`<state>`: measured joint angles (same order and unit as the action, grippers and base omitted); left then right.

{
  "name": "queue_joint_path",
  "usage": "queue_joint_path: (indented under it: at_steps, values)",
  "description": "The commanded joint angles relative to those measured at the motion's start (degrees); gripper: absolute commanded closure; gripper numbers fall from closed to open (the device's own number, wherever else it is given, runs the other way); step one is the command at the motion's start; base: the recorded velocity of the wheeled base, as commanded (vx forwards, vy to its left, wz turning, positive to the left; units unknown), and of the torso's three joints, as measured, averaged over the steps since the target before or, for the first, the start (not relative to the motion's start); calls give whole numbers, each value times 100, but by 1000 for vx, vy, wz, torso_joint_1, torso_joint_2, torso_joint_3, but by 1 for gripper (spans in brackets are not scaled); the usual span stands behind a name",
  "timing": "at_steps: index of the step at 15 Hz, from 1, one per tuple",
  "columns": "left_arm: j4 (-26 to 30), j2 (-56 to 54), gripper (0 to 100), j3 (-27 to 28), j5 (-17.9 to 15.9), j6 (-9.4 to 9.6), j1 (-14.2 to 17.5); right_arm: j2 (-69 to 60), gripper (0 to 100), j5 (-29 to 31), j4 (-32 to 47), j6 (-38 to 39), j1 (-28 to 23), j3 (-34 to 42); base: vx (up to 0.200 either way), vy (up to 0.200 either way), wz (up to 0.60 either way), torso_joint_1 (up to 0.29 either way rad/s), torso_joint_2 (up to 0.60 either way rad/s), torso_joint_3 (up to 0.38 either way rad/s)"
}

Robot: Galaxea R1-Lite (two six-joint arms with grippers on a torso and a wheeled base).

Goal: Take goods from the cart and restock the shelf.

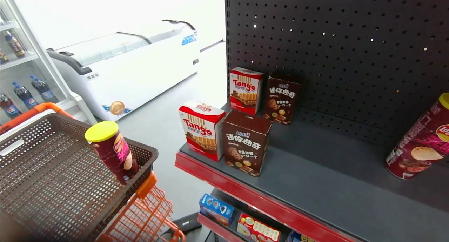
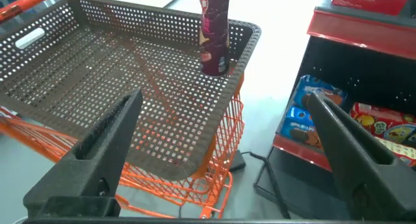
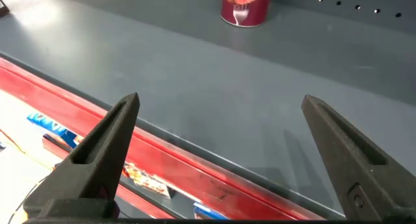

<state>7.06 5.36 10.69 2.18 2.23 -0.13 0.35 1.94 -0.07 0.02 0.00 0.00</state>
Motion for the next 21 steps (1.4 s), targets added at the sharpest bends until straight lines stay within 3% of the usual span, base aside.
queue_joint_path:
  at_steps: [1, 2, 3, 4, 5, 6, 10, 11, 12, 14, 15, 16, 21]
  values:
    - [41, 1635, 0, 891, -16, -30, -206, 9, 0, 0, -1, -2, 0, 0, 0, 0, 0, 0, 0, 0]
    - [-3, 1960, 0, 970, -60, -144, -224, 9, 0, 0, -1, -2, 0, 0, 0, 0, 0, 0, 0, 0]
    - [-108, 2478, 0, 1075, -324, -267, 154, 9, 0, 0, -1, -2, 0, 0, 0, 0, 0, 0, 0, 0]
    - [-231, 2874, 0, 1172, -825, -320, 470, 9, 0, 0, -1, -2, 0, 0, 0, 0, 0, 0, 0, 0]
    - [-310, 3410, 0, 1216, -1185, -302, 681, 9, 0, 0, -1, -2, 0, 0, 0, 0, 0, 0, 0, 0]
    - [-407, 3797, 0, 1225, -1255, -285, 752, 9, 0, 0, -1, -2, 0, 0, 0, 0, 0, 0, 0, 0]
    - [-1260, 5062, 0, 1163, -1150, -153, 796, 9, 0, 0, -1, -2, 0, 0, 0, 0, 0, 0, 0, 0]
    - [-1743, 5458, 0, 1093, -913, 137, 787, 9, 0, 0, -1, 6, 0, 0, 0, 0, 0, 0, 0, 0]
    - [-2534, 5844, 0, 812, -877, 295, 752, 9, 0, 0, -1, -2, 0, 0, 0, 0, 0, 0, 0, 0]
    - [-4011, 6653, 0, 258, -851, 304, 796, 9, 0, 0, -1, -2, 0, 0, 0, 0, 0, 0, 0, 0]
    - [-4274, 6811, 0, 188, -842, 304, 804, 9, 0, 0, -1, 6, 0, 0, 0, 0, 0, 0, 0, 0]
    - [-5100, 7374, 0, 82, -825, 304, 857, 9, 0, 0, -1, -2, 0, 0, 0, 0, 0, 0, 0, 0]
    - [-6419, 8859, 0, 583, -807, 313, 866, 9, 0, 0, -1, -2, 0, 0, 0, 0, 0, 0, 0, 0]
